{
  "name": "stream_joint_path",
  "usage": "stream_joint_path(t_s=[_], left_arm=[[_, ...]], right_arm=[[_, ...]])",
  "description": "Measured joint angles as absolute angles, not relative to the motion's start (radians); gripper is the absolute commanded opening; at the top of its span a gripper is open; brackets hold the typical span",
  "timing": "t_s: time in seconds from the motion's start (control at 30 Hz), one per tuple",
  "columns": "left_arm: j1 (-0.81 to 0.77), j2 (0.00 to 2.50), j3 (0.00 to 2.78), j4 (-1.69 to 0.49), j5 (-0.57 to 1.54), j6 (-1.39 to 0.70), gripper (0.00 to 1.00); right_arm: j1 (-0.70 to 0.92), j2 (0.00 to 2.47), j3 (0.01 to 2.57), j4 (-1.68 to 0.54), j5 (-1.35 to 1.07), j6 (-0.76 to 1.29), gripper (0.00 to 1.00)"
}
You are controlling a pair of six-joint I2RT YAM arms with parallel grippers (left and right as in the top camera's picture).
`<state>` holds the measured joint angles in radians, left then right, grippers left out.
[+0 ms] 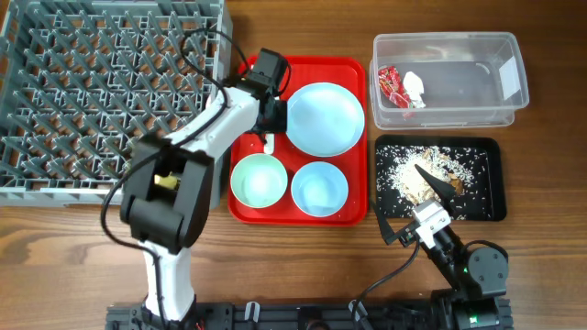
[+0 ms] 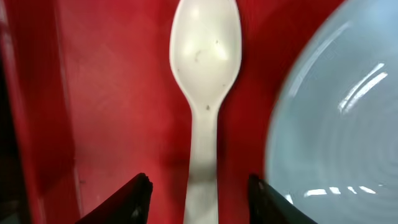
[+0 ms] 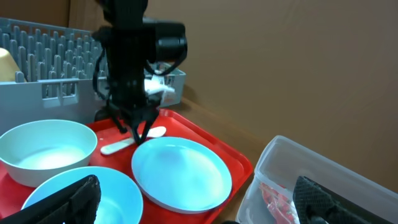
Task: Sort waste into correct bins and load items into the dishwasher rack
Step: 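Grasp the white spoon and place it in the rack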
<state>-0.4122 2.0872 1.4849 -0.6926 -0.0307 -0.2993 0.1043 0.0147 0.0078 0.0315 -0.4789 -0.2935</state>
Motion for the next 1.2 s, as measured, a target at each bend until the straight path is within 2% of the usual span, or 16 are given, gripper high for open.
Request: stream_joint_path(t_s=[0.17,0.3,0.33,0.47,0.7,0.83,1.03,1.2], left_arm=[[-0.412,2.12,1.485,-0.656,-0.033,-0.312,0.45],[-0.412,2.134,1.493,-0.612,-0.043,-0.319,0.2],[-0.412,2.136,1.494,-0.604,-0.046,-0.318,0.19],[-0.411,2.141,1.496,-0.583,-0.065,-0.32,0.04],[-0.411,2.135,1.542,-0.727,-0.107,-0.287,0.04],[-0.411,2.041,1.605,-0.823,-0.133,-0.26,0.04],[-0.408,1.792,1.639,-0.9,-0.314,-0.214,0.04],[-0.331,1.773,1.654,-0.981,-0.442,-0.199,0.04]], right_arm=[[0.104,0.015,0.008,0.031,-0.479,-0.294,1.0],[0.104,0.015,0.008,0.031,-0.479,-0.294,1.0],[0.104,0.015,0.008,0.031,-0.479,-0.294,1.0],[0.104,0.015,0.008,0.031,-0.479,-0.294,1.0],[0.104,0.015,0.008,0.031,-0.479,-0.294,1.0],[0.104,0.015,0.008,0.031,-0.479,-0.294,1.0],[0.104,0.015,0.008,0.031,-0.479,-0.294,1.0],[0.104,0.015,0.008,0.031,-0.479,-0.294,1.0]])
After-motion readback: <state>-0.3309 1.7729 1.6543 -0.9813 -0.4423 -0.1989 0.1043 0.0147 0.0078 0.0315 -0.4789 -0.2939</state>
